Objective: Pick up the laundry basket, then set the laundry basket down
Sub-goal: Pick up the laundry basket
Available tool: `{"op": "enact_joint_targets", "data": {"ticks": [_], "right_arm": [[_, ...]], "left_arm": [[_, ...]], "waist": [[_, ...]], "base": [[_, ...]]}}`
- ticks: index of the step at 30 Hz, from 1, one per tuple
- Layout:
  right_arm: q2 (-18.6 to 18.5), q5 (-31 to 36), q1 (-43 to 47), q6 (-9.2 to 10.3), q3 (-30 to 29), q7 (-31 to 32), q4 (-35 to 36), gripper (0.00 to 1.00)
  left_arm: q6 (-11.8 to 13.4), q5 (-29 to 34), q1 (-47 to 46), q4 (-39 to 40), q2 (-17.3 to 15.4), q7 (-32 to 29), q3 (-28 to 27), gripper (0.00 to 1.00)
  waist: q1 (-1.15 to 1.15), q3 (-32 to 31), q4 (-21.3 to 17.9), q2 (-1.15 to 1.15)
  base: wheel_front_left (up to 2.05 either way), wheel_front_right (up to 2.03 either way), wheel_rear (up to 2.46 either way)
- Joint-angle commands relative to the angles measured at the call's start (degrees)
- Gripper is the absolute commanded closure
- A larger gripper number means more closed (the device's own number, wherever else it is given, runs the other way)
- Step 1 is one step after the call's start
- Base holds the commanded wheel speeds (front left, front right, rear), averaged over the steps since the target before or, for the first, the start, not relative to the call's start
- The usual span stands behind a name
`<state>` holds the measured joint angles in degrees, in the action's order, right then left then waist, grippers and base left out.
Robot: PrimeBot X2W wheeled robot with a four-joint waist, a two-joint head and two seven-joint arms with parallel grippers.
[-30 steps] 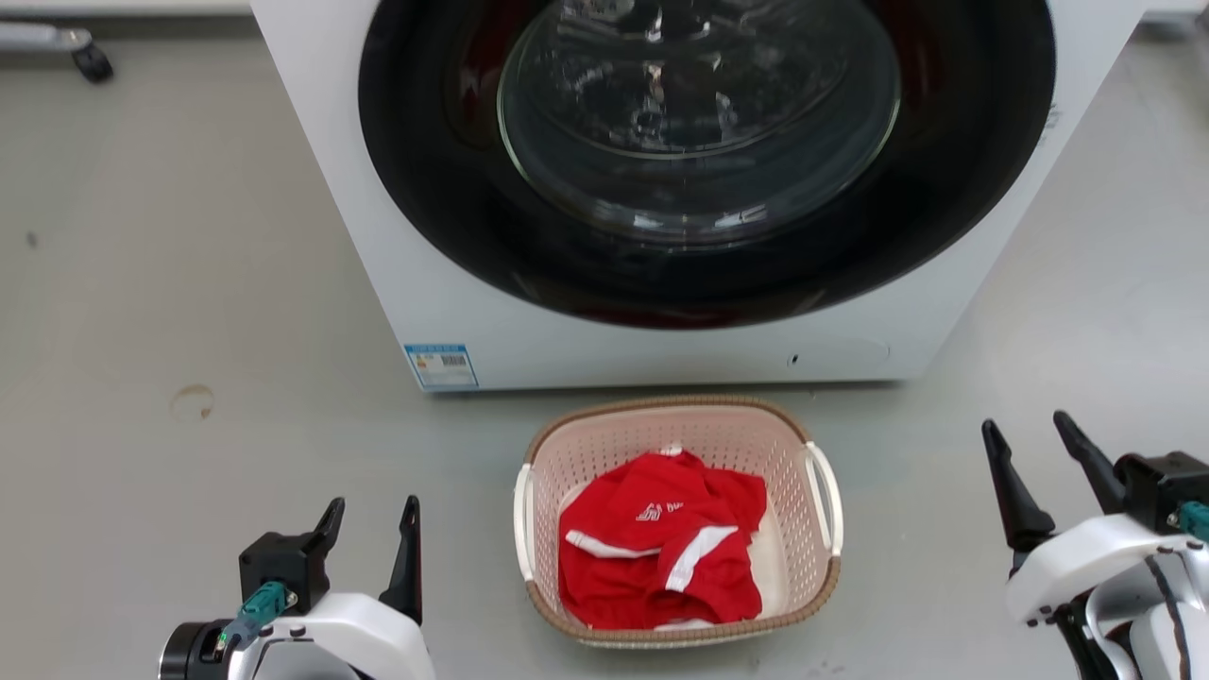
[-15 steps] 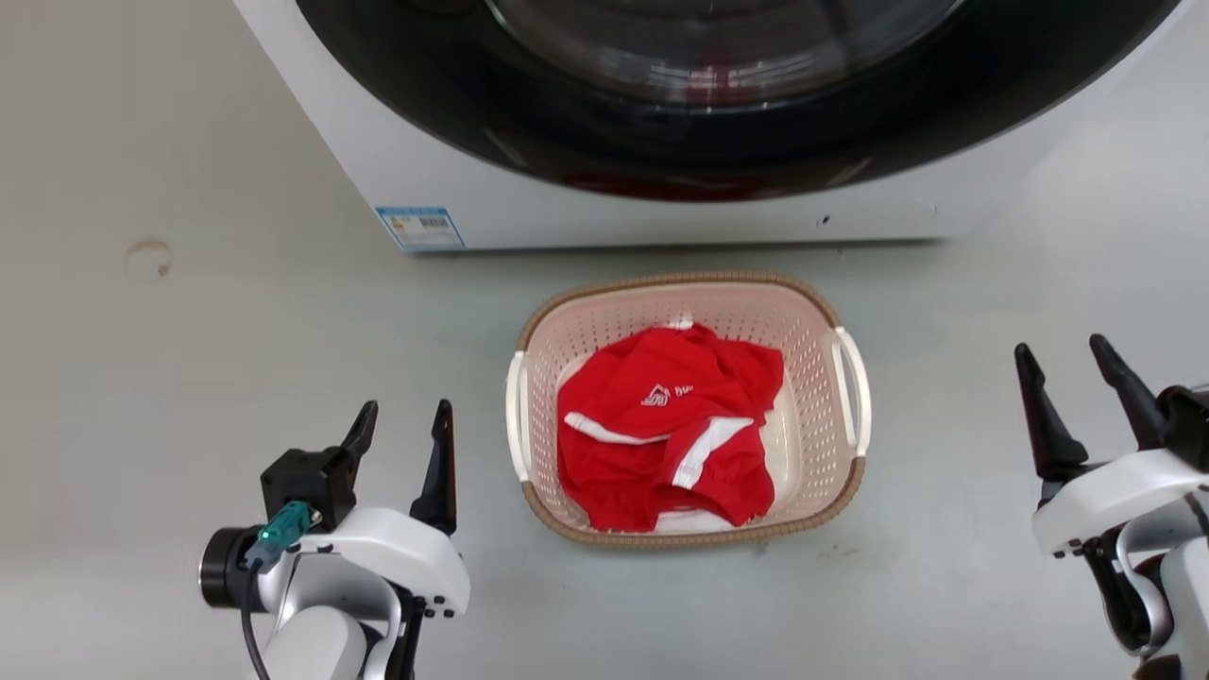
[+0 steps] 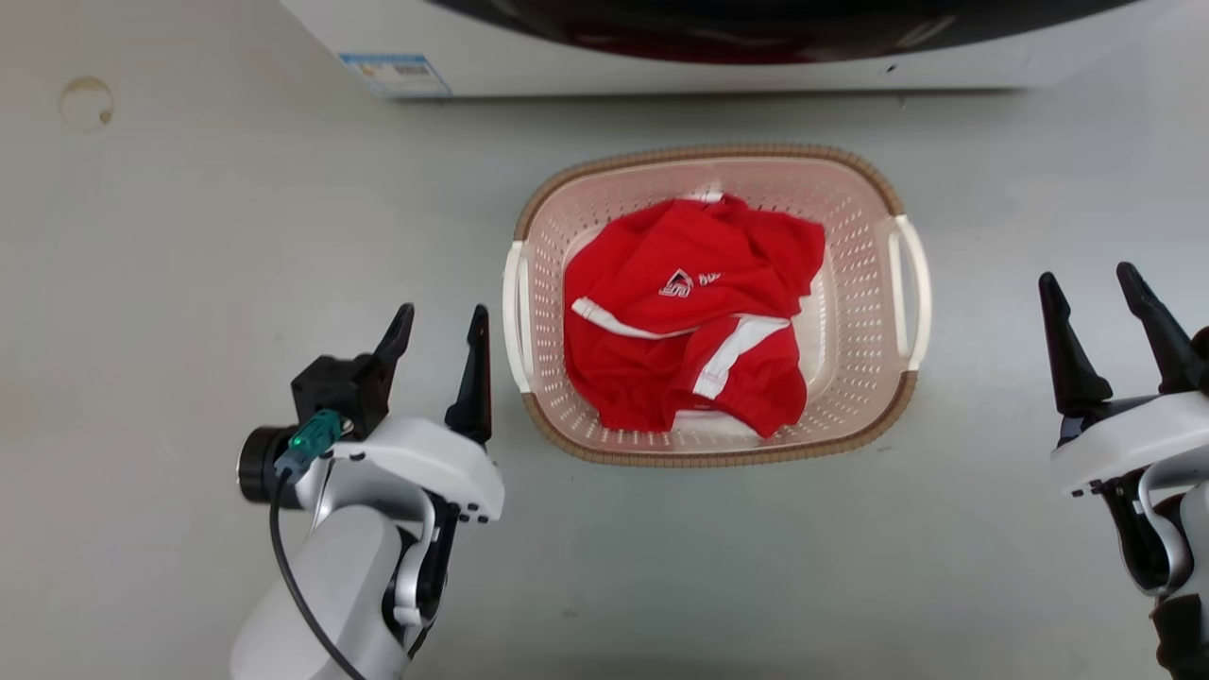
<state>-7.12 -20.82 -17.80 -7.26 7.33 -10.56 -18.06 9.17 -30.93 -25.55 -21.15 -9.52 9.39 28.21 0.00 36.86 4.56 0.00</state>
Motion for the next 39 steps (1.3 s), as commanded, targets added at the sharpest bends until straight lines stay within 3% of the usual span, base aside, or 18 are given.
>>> {"op": "enact_joint_targets", "data": {"ticks": [1, 9, 16, 31, 39], "right_arm": [[-1.3, -0.7, -0.3, -0.23, 1.4, -0.9, 0.7, 0.0], [-2.0, -1.8, -3.1, -0.23, 2.7, -2.3, 0.5, 0.0], [-1.4, -4.2, -6.1, -0.23, 5.0, -3.2, -2.0, 0.0], [0.2, -10.5, -15.0, -0.23, 15.7, -4.3, -16.3, 0.0], [0.5, -15.0, -20.2, -0.23, 20.8, -4.4, -21.7, 0.0]], "left_arm": [[-0.6, -0.2, -1.7, 0.3, -0.6, 0.7, -1.2, 0.0], [-2.6, 0.1, -7.3, -3.9, 2.2, 2.2, 0.2, 0.0], [-5.4, -0.5, -11.4, -10.2, 4.1, 3.9, 0.9, 0.0], [-13.2, -1.5, -20.2, -29.3, 5.9, 5.6, -0.2, 0.0], [-15.4, 0.0, -23.2, -34.5, 6.1, 5.6, -1.5, 0.0]], "waist": [[0.0, 3.5, 0.9, 0.0], [0.0, 10.8, 2.0, 0.0], [0.0, 13.4, 2.3, 0.0], [0.0, 14.1, 1.4, 0.0], [0.0, 16.0, 1.0, 0.0]], "base": [[0.0, 0.0, 0.0], [0.0, 0.0, 0.0], [0.0, 0.0, 0.0], [0.0, 0.0, 0.0], [0.0, 0.0, 0.0]]}}
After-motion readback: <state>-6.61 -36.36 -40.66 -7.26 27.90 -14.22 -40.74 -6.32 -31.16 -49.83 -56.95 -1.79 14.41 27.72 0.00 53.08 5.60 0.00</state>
